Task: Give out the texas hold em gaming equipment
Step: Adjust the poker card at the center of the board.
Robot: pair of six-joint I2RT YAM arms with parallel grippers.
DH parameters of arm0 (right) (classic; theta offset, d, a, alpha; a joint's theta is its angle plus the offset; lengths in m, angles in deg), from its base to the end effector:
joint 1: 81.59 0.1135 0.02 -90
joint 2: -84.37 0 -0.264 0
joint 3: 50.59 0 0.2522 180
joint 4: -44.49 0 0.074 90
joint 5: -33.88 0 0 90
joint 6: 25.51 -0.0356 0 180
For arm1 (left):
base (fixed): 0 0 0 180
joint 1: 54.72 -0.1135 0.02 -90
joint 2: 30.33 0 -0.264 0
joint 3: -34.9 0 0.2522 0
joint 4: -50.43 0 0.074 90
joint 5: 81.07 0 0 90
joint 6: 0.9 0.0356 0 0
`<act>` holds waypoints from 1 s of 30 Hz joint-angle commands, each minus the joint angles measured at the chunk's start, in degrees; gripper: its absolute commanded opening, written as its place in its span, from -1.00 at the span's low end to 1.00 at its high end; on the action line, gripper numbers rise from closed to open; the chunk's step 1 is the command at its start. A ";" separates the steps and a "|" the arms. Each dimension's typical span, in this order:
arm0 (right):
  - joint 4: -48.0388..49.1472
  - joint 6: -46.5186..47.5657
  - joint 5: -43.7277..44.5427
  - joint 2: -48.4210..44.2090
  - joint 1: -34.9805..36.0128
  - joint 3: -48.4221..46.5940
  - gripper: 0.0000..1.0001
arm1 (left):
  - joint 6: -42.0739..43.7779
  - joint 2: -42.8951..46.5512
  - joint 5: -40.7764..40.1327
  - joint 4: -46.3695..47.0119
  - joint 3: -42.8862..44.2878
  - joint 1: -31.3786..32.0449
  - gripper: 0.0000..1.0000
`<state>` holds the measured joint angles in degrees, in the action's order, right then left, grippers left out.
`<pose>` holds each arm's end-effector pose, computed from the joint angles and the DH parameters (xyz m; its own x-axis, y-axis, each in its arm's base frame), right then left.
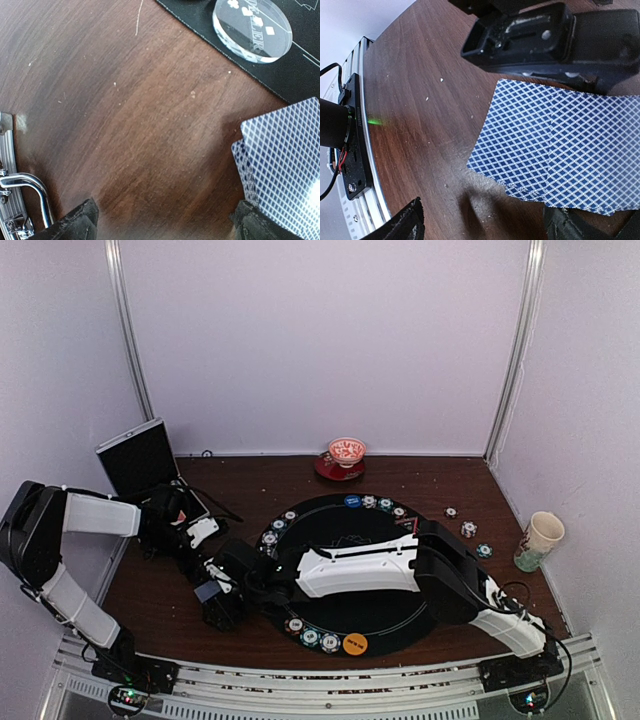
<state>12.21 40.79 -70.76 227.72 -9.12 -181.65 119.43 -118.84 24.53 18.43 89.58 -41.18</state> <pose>0.1587 0.5324 0.1413 -0.5862 -0.5646 -0.5810 -0.8095 0.3786 0.4488 0.2573 -0.0718 0.1382 -0.5976 0.6442 -0.4773 0.7349 0.6781 -0.0050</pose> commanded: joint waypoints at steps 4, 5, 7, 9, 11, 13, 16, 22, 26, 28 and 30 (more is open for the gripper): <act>-1.24 0.94 1.58 2.10 -0.75 -2.06 0.67 | 0.48 0.58 1.75 -1.14 -0.15 -0.36 0.96; -1.25 1.02 1.62 2.11 -0.75 -2.06 0.67 | 0.33 0.58 1.39 -0.95 -0.15 -0.40 0.96; -1.40 1.03 1.70 2.11 -0.75 -1.94 0.67 | -0.05 0.70 0.39 -0.34 -0.15 -0.40 0.96; -1.51 0.98 1.64 1.92 -0.75 -1.61 0.67 | -0.49 0.82 -0.67 0.30 -0.15 -0.45 0.96; -1.31 0.90 1.55 1.22 -0.75 -0.63 0.67 | -0.80 0.82 -1.64 0.96 -0.15 -0.44 0.96; -0.90 0.77 1.43 0.04 -0.75 0.45 0.67 | -1.03 0.90 -2.36 1.41 -0.07 -0.44 0.96; 0.61 0.48 1.45 -2.41 -0.66 4.66 0.68 | -1.27 0.90 -3.56 2.01 0.01 -0.52 0.96; 1.50 0.41 1.45 -5.29 -0.59 8.52 0.68 | -1.70 0.77 -4.54 2.50 0.79 -1.27 0.96; 2.28 0.34 1.00 -6.95 -0.48 10.73 0.70 | -1.69 1.71 -5.11 2.64 1.01 -2.18 0.96; 2.51 0.28 0.71 -8.02 -0.40 11.85 0.72 | -1.56 2.99 -5.28 2.43 1.00 -2.80 0.96; 3.19 0.22 0.49 -9.99 -0.40 13.44 0.74 | -1.07 5.03 -5.25 2.10 0.79 -3.89 0.96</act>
<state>16.28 41.38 -70.65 222.08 -9.36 -171.38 118.10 -117.62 20.35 19.85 89.61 -43.17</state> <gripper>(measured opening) 0.863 0.979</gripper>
